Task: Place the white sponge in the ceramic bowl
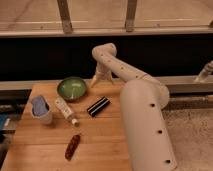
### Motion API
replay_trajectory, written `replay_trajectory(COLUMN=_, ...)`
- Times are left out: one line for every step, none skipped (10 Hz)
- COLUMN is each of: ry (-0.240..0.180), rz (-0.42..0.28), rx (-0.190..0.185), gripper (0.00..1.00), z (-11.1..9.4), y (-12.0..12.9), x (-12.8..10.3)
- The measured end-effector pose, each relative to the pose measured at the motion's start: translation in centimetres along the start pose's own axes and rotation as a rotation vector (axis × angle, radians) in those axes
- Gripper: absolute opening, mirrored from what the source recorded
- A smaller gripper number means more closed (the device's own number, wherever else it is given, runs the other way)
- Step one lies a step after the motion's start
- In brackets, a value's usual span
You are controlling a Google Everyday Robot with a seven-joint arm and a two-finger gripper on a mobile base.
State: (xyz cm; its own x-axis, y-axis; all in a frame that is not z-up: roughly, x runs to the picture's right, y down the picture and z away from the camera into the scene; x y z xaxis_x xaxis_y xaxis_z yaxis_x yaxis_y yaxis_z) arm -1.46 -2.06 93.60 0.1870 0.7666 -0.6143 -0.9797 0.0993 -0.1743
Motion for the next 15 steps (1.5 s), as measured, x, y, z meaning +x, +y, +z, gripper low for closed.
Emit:
replay_trajectory(ry=0.000, rz=0.000, rx=0.000, gripper=0.80, z=0.0, y=0.0, x=0.0)
replay_trajectory(ry=0.000, rz=0.000, rx=0.000, gripper=0.80, z=0.0, y=0.0, x=0.0)
replay_trajectory(ry=0.000, rz=0.000, rx=0.000, gripper=0.80, z=0.0, y=0.0, x=0.0)
replay_trajectory(ry=0.000, rz=0.000, rx=0.000, gripper=0.80, z=0.0, y=0.0, x=0.0)
replay_trajectory(ry=0.000, rz=0.000, rx=0.000, gripper=0.80, z=0.0, y=0.0, x=0.0)
replay_trajectory(ry=0.000, rz=0.000, rx=-0.001, gripper=0.80, z=0.0, y=0.0, x=0.0)
replay_trajectory(ry=-0.010, rz=-0.005, rx=-0.007, gripper=0.80, z=-0.2, y=0.0, x=-0.2)
replay_trajectory(ry=-0.024, rz=-0.011, rx=-0.012, gripper=0.80, z=-0.6, y=0.0, x=-0.3)
replay_trajectory(ry=-0.050, rz=-0.032, rx=-0.019, gripper=0.80, z=-2.0, y=0.4, x=-0.6)
replay_trajectory(ry=-0.071, rz=-0.058, rx=-0.025, gripper=0.80, z=-3.6, y=1.2, x=-0.9)
replay_trajectory(ry=-0.092, rz=-0.093, rx=-0.032, gripper=0.80, z=-5.5, y=2.6, x=-1.3)
replay_trajectory(ry=-0.109, rz=-0.131, rx=-0.031, gripper=0.80, z=-7.0, y=4.0, x=-1.7)
replay_trajectory(ry=-0.125, rz=-0.181, rx=-0.032, gripper=0.80, z=-8.3, y=6.2, x=-2.2)
replay_trajectory(ry=-0.136, rz=-0.219, rx=-0.024, gripper=0.80, z=-9.0, y=7.9, x=-2.5)
replay_trajectory(ry=-0.140, rz=-0.260, rx=-0.016, gripper=0.80, z=-9.5, y=9.5, x=-2.6)
